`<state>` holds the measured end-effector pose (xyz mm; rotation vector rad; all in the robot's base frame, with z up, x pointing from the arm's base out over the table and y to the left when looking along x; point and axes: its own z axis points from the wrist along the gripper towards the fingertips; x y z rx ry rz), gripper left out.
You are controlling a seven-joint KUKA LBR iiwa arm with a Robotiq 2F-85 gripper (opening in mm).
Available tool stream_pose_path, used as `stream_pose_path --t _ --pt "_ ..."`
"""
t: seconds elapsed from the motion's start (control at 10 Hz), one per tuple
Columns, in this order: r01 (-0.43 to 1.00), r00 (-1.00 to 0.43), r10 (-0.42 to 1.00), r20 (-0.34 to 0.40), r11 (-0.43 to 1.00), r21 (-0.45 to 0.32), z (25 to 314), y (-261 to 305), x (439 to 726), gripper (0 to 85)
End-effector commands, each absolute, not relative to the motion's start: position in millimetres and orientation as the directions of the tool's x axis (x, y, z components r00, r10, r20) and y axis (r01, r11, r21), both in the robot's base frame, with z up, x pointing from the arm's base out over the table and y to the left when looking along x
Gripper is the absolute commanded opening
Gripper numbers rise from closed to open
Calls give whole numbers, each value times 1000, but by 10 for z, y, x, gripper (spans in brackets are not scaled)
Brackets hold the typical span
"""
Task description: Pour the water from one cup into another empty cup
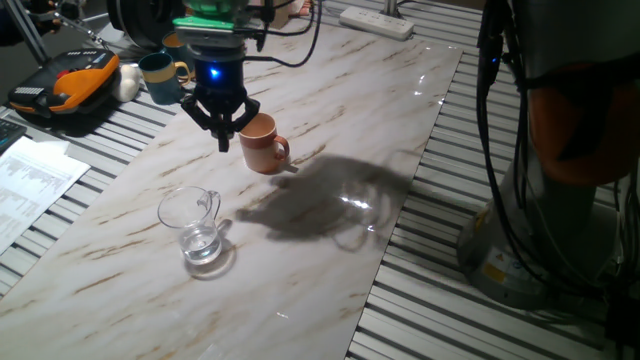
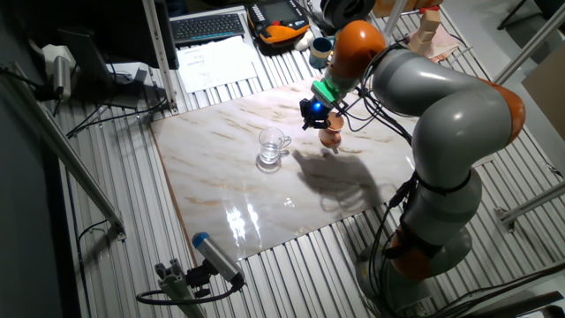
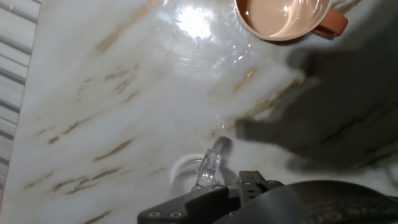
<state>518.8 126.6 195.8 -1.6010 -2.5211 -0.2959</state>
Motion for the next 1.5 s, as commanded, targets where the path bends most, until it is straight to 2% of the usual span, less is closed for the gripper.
stream_pose_path --t 0.0,0.3,1.1,1.4 --pt "911 -413 882 225 403 93 1967 1279 5188 0" --pt "928 -373 894 249 357 108 1957 1281 5187 0" --pt "926 -372 900 225 376 27 1961 1316 5219 0" --pt "923 -378 895 237 384 23 1954 1310 5231 0"
